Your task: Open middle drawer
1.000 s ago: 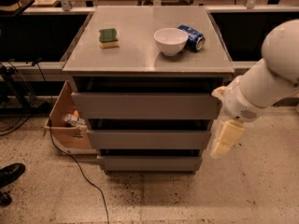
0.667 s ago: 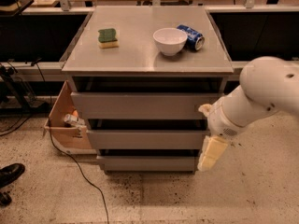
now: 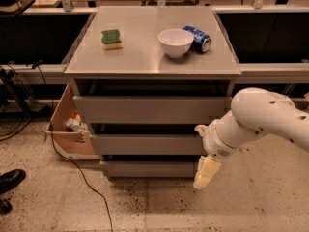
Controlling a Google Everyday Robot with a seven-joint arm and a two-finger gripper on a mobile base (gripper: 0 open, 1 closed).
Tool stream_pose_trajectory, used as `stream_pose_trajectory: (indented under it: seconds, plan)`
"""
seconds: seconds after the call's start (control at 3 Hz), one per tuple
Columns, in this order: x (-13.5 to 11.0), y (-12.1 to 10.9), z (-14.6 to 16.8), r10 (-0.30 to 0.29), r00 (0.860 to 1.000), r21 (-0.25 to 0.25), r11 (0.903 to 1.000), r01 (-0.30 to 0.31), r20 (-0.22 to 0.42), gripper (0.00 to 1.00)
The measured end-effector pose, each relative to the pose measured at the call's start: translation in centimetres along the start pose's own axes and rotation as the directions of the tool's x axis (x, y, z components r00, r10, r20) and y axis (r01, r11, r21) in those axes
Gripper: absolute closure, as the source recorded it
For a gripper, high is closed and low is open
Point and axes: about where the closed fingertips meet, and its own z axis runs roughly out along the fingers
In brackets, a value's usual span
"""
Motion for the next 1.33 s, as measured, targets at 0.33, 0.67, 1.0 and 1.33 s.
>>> stream_pose_trajectory:
  seconds: [0.33,0.67,1.0,1.33]
  plan:
    - [0.3,0.2,1.1,0.021,1.000,-0.002,0.9998,-0.021,0.017,0.00]
    - [0.9,-0.5,5.1,0.046,0.999,-0.008,0.9989,-0.046,0.023,0.00]
    - [1.8,-2.1,10.0,0.079,0.996,-0.005,0.9969,-0.078,0.043,0.00]
    - [2.8,-4.9,16.2,0.108,0.992,0.020,0.9938,-0.110,0.064,0.00]
